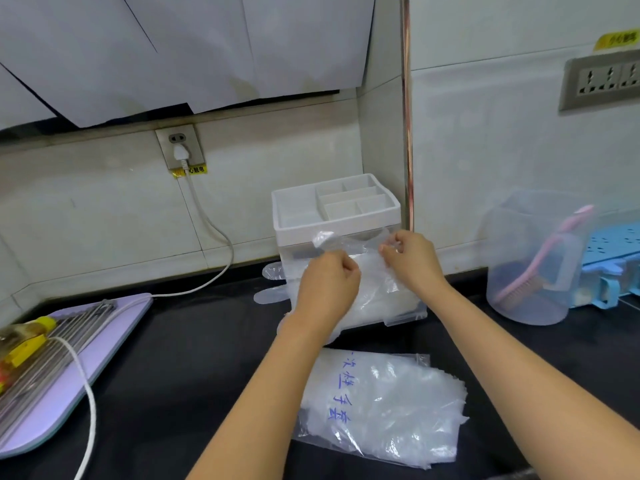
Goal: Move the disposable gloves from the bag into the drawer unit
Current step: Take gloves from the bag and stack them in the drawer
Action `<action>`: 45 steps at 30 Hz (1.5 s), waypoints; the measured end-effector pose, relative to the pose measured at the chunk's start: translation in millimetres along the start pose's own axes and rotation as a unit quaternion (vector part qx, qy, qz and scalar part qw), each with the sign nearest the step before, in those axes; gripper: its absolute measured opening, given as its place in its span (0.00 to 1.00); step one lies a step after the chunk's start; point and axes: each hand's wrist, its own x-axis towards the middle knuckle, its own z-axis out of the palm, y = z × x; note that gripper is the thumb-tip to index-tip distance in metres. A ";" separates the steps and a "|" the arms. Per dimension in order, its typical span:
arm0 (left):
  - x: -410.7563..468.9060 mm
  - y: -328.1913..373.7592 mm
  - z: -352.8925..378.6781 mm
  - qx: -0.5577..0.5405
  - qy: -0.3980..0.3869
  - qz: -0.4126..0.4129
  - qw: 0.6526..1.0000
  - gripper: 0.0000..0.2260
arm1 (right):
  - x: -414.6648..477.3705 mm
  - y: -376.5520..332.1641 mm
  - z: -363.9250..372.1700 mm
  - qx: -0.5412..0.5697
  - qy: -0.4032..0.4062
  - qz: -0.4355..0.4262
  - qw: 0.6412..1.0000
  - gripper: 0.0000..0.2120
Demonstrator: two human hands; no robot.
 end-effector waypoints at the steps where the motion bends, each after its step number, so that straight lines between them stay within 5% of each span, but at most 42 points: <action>1: 4.8 -4.0 6.2 0.025 -0.038 -0.019 0.999 0.05 | -0.3 2.1 2.9 -0.014 -0.006 0.004 1.000 0.09; 6: 30.8 -15.3 17.9 0.133 -0.204 -0.089 0.966 0.13 | 0.6 4.1 7.7 -0.155 -0.017 -0.024 0.988 0.08; 8: 35.6 -17.6 17.2 0.150 -0.234 -0.087 0.957 0.02 | 2.2 1.6 6.4 -0.223 -0.038 -0.024 0.974 0.07; 11: 37.6 -23.1 18.4 0.160 -0.260 -0.076 0.949 0.08 | 1.3 -4.4 -1.2 -0.292 -0.033 -0.039 0.955 0.06; 14: 38.3 -24.7 16.9 0.178 -0.279 -0.064 0.942 0.08 | -5.5 -19.4 -10.7 -0.243 -0.009 -0.096 0.965 0.06; 16: 39.4 -25.6 15.6 0.172 -0.285 -0.070 0.940 0.13 | -10.9 -31.7 -9.4 -0.176 -0.107 -0.099 0.973 0.05; 19: 39.7 -27.8 16.9 0.154 -0.293 -0.078 0.940 0.16 | -15.8 -39.3 7.3 -0.207 -0.306 -0.062 0.927 0.10; 23: 40.9 -30.7 15.6 0.177 -0.308 -0.071 0.932 0.16 | -12.9 -34.5 19.2 -0.276 -0.405 -0.015 0.871 0.17; 29: 48.4 -40.6 8.8 0.308 -0.349 -0.065 0.883 0.16 | 6.1 -21.1 22.6 -0.401 -0.417 0.030 0.815 0.22; 38: 61.9 -22.8 -4.9 0.453 -0.412 -0.069 0.788 0.15 | 17.6 -27.8 37.6 -0.466 -0.383 0.060 0.795 0.21; 45: 58.2 -12.1 -6.6 0.492 -0.424 -0.033 0.760 0.21 | 14.5 -32.9 47.7 -0.479 -0.362 0.078 0.796 0.23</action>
